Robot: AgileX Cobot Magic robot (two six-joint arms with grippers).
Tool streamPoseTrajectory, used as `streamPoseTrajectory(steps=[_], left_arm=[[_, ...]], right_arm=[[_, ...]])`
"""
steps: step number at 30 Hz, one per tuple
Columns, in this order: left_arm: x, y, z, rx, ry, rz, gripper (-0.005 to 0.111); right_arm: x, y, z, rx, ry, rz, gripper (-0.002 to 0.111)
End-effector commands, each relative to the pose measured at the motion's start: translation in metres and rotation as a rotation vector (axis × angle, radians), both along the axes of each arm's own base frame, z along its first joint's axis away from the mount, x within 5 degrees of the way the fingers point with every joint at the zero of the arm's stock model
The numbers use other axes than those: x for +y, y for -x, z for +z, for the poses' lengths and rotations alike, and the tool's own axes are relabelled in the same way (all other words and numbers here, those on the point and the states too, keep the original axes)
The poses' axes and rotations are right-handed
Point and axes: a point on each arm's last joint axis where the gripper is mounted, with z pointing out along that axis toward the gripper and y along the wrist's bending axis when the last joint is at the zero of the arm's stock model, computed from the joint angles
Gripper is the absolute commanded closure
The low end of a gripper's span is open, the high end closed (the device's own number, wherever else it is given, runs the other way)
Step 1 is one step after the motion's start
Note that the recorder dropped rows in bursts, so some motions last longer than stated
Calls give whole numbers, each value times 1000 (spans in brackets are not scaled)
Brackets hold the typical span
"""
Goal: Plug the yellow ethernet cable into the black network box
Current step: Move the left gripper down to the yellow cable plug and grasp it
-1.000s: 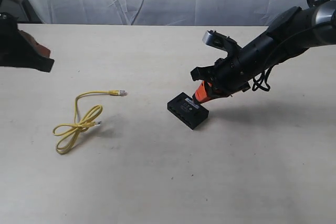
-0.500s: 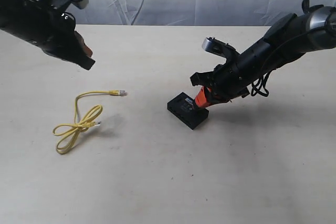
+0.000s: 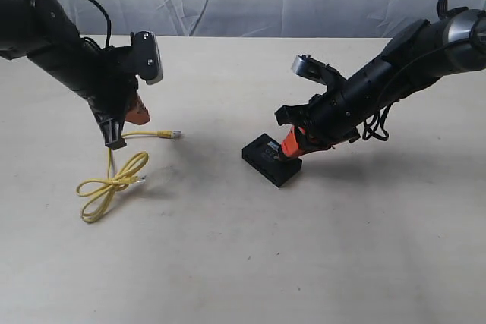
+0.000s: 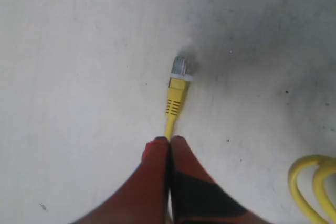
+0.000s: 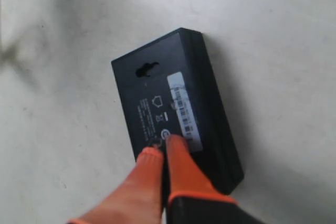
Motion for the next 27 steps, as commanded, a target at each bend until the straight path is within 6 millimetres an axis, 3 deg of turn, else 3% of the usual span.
streamPoseTrajectory(steps=[1,4,7,11,15,18,27], left_arm=[[-8,-9,9,51,34,-60,107],[-13,-23,11,109,33,-116,107],[-12,-28,-11,144,-9,-137,107],[-7,-30,-19,138,-85,-178,107],[-7,-32,-19,95,-99,-217,90],[-10,-32,-20,80,-95,-267,67],[-22,-34,-45,75,-98,-298,66]], right_arm=[[0,-1,2,-6,-2,3,109],[0,-1,2,-8,0,1,109],[0,-1,1,-9,0,1,109],[0,-1,1,-10,1,-1,109],[0,-1,1,-10,1,-1,109],[0,-2,1,-14,3,-3,109],[0,-1,1,-12,2,-2,109]])
